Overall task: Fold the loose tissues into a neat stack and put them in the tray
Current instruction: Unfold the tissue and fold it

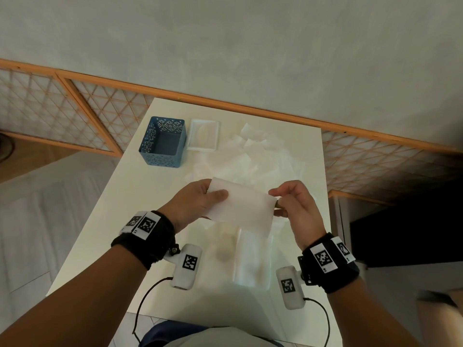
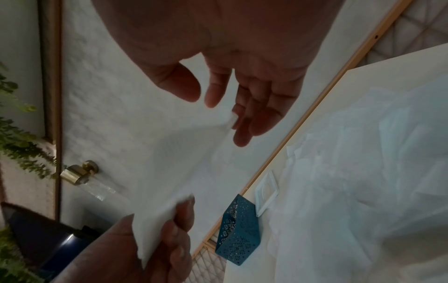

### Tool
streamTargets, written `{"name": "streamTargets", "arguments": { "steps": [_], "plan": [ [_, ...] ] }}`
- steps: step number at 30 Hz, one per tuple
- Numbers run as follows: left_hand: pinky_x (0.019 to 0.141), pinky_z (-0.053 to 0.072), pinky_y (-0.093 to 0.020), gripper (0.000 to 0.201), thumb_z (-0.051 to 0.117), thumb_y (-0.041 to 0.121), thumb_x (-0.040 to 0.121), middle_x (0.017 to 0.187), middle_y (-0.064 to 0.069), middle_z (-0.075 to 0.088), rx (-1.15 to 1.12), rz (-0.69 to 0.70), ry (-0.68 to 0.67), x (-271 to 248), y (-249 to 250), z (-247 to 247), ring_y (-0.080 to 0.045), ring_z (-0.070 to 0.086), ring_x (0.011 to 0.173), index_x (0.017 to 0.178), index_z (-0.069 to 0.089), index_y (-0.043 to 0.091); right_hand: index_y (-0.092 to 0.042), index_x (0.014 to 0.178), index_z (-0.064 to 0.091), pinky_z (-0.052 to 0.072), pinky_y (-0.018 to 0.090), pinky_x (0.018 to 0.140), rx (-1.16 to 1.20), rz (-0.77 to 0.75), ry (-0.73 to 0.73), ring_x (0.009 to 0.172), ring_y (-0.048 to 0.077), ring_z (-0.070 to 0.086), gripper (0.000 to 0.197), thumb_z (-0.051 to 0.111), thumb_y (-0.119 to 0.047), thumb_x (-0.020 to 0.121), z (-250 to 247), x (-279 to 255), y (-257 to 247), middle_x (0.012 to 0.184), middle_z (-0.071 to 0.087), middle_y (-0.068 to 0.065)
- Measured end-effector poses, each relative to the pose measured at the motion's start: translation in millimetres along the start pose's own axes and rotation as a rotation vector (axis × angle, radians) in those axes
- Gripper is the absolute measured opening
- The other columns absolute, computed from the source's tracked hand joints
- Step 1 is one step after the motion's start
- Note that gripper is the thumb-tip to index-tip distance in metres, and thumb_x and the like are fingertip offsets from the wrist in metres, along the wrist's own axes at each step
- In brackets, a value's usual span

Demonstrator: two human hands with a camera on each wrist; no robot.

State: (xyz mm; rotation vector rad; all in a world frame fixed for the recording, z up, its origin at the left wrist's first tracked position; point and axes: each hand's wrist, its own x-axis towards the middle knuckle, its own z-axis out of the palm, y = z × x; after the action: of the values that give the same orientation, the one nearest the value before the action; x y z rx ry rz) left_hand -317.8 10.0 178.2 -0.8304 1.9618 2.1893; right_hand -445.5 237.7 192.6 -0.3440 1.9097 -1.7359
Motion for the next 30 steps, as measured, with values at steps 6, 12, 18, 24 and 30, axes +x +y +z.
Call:
{"name": "streamTargets", "arguments": {
  "steps": [6,12,18,24,30],
  "plan": [
    [0.102,0.056,-0.059,0.04,0.072,0.042,0.092,0.117,-0.008,0.078,0.006,0.018,-0.002,0,-2,4,-0.035,0.073,0.112,0.123,0.073,0.018,-0.023,0.126,0.063,0.058,0.039,0.074,-0.035,0.265,-0.043,0.087,0.022,0.07,0.043,0.08,-0.039,0.089,-3,5,11,0.105,0.075,0.006],
    [0.096,0.06,-0.052,0.035,0.073,0.044,0.097,0.111,-0.006,0.078,0.092,-0.031,0.072,9,-20,8,-0.03,0.075,0.103,0.115,0.07,0.014,-0.009,0.1,0.071,0.045,0.028,0.06,-0.17,0.204,-0.092,0.066,0.016,0.054,0.008,0.074,-0.013,0.094,-3,-15,35,0.078,0.069,0.001],
    [0.073,0.05,-0.037,0.056,0.066,0.067,0.091,0.083,-0.008,0.061,0.298,-0.262,0.239,13,-42,23,-0.021,0.063,0.073,0.089,0.055,0.012,-0.026,0.09,0.064,0.042,0.014,0.056,-0.455,-0.005,-0.014,0.057,0.004,0.05,0.013,0.07,-0.016,0.094,1,-34,49,0.067,0.06,-0.012],
    [0.08,0.058,-0.036,0.075,0.058,0.085,0.083,0.088,-0.009,0.079,0.033,-0.567,0.036,10,-45,50,-0.023,0.069,0.074,0.093,0.067,0.012,-0.033,0.095,0.062,0.041,0.014,0.064,-0.697,-0.211,-0.097,0.07,0.007,0.054,0.023,0.069,-0.012,0.089,-3,-51,72,0.092,0.057,-0.015],
    [0.096,0.062,-0.047,0.03,0.072,0.029,0.099,0.1,-0.008,0.08,-0.008,-0.428,-0.015,20,-71,64,-0.022,0.077,0.088,0.117,0.072,0.006,-0.034,0.096,0.066,0.042,0.01,0.069,-0.721,-0.218,-0.176,0.08,-0.001,0.057,0.016,0.069,-0.028,0.082,-2,-64,92,0.096,0.053,-0.02]
  ]
}}
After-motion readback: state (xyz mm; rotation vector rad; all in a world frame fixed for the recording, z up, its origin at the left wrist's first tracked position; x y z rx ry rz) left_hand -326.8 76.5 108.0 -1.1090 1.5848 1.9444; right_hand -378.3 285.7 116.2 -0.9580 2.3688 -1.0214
